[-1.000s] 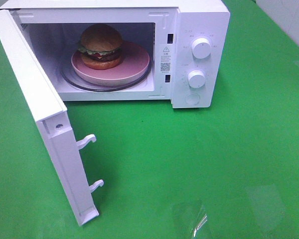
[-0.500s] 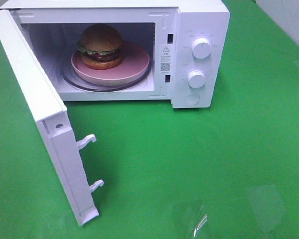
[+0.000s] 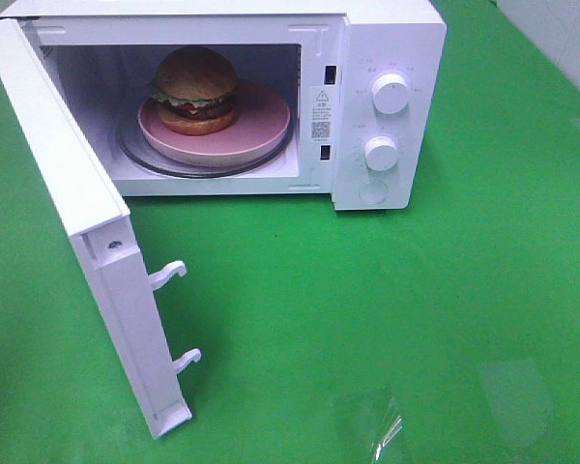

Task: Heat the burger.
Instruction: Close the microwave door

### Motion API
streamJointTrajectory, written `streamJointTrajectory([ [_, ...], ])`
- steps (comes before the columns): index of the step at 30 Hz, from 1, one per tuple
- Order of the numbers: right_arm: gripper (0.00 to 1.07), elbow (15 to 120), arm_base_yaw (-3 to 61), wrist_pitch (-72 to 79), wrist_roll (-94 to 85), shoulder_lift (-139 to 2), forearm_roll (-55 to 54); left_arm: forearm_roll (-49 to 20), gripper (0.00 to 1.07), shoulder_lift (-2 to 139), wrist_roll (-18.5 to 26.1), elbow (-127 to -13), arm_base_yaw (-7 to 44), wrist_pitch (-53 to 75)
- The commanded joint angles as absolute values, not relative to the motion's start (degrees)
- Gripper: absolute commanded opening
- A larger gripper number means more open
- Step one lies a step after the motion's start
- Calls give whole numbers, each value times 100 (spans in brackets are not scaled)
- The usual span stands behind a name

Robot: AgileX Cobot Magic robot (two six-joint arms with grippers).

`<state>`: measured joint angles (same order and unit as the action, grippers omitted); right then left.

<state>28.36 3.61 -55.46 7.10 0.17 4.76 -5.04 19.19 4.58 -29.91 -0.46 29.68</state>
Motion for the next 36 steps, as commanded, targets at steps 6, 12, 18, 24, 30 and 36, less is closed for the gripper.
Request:
streamJointTrajectory([
  [6,76,2825,338,-5495,739,172,470,-842,0,2338,630,-2206,-23,567],
  [12,76,2825,338,-5495,739,172,470,-831,0,2544,625,-1616,-23,-647],
  [18,76,2825,338,-5495,739,172,470,-762,0,3197,264,-1020,-23,-1719],
  [24,76,2825,338,-5495,739,172,470,-286,0,3827,-149,-997,-23,-2240],
  [30,76,2825,338,-5495,739,172,470,252,0,4578,-315,-997,-23,-2641],
  [36,76,2825,338,-5495,739,172,470,957,0,5689,-814,-1031,-23,-3461],
])
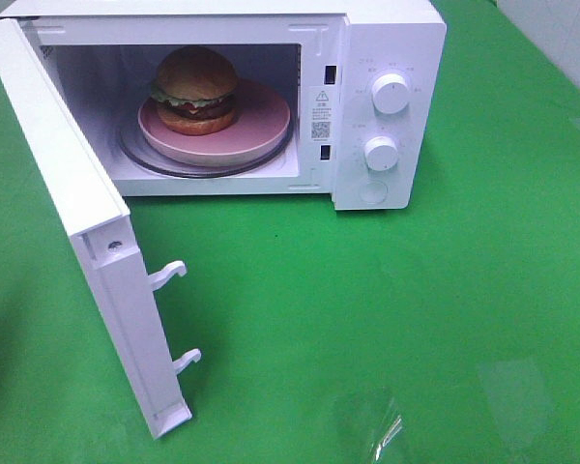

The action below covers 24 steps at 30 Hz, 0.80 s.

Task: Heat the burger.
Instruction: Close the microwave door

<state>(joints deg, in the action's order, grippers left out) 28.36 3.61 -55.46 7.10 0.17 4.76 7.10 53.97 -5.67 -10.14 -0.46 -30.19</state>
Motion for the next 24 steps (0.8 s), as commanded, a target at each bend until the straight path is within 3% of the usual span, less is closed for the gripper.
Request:
streamJointTrajectory([
  [1,76,2825,338,-5495,739,172,470,957,0,5689,-814,-1031,-23,-3461],
  [14,76,2825,338,-5495,739,172,470,2716,0,7254,-1725,-1197,-23,-5094],
  [17,76,2825,338,-5495,739,172,470,2830,0,7334,-1805,-1255,-23,-5094],
  [18,76,2825,338,-5495,739,172,470,3117,0,7546,-2057,-1404,-23,-5122],
  [21,76,2825,338,-5495,739,172,470,3363,0,7964,-2269,-1610,-23,-5472],
  [24,76,2825,338,-5495,739,172,470,3392,0,8136,-2269,-1667,-23,-5581],
])
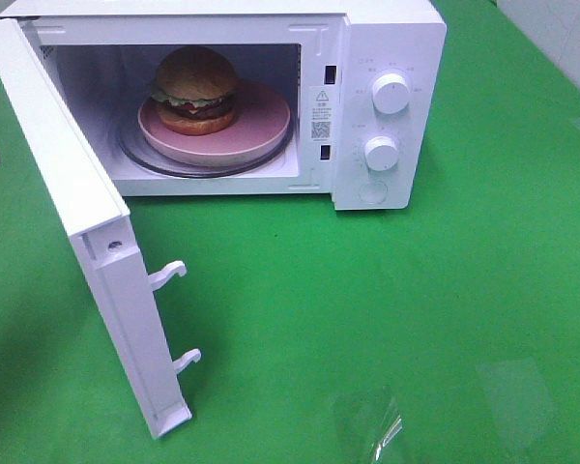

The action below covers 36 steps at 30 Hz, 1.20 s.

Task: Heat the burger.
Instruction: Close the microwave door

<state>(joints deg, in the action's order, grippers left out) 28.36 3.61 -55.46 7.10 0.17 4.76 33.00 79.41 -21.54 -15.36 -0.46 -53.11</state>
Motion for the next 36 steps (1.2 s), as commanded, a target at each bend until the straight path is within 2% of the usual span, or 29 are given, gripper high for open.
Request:
streamJointTrajectory([
  [1,76,2825,338,-5495,739,172,470,3409,0,8296,-2269,-1702,-23,-5655],
  [6,76,2825,338,-5495,739,172,470,3409,0,8491,-2229,-1719,-23,-5879],
  [7,76,2825,338,-5495,739,172,470,3403,0,8600,-2189,-1776,166,-5919],
  [10,76,2825,338,-5495,739,172,470,3380,0,8623,-2143,-1822,241,-5896],
  [12,76,2825,338,-5495,739,172,470,3111,0,8743,-1931,-2011,676,-5672],
  [14,76,2825,338,-5495,739,172,470,2916,0,8795,-1839,-2057,837,-5615],
  [21,76,2825,338,-5495,739,172,470,2395,0,8806,-1599,-2189,1192,-5483],
  [29,76,2825,338,-5495,739,172,470,2154,0,9001,-1444,-2366,1547,-5357],
  [36,76,2825,338,-5495,739,172,470,1215,0,9431,-1129,-2710,2189,-5357],
])
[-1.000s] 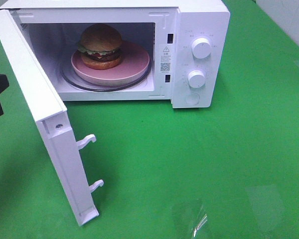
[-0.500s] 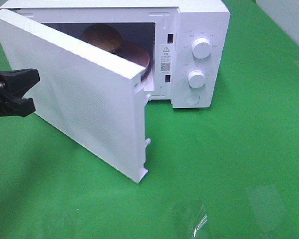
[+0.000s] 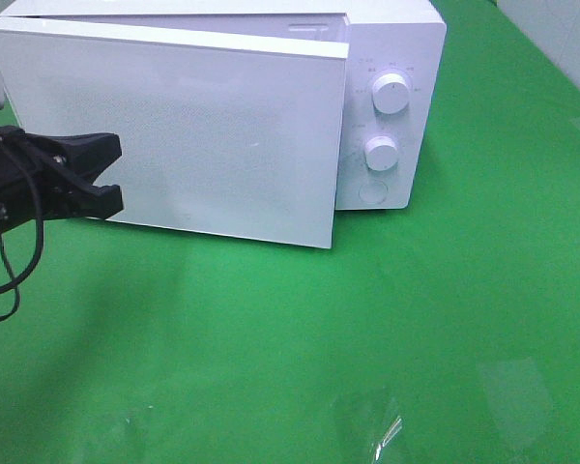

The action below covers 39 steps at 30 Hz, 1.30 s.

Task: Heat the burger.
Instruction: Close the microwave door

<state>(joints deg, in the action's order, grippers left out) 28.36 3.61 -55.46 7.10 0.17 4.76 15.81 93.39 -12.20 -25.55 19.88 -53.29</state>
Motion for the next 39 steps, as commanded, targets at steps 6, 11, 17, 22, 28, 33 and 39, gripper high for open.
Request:
streamJointTrajectory([
  [6,76,2825,338,-5495,739,172,470,773,0,9643,-997,-3002,2584,-5311],
  [11,76,2825,338,-5495,739,172,470,246,0,9958,-848,-3403,2968,-5248],
  [17,76,2825,338,-5495,739,172,470,57,0,10227,-728,-3890,3134,-4996],
  [22,76,2825,338,-5495,739,172,470,0,0,10542,-728,-4400,3243,-4905],
  [28,76,2825,338,-5495,739,172,470,0,0,10766,-762,-4830,3243,-4784],
  [33,76,2825,338,-5495,739,172,470,0,0,10943,-768,-5248,3243,-4693],
  [39,76,2825,338,-5495,739,172,470,0,0,11184,-854,-5644,3243,-4532],
])
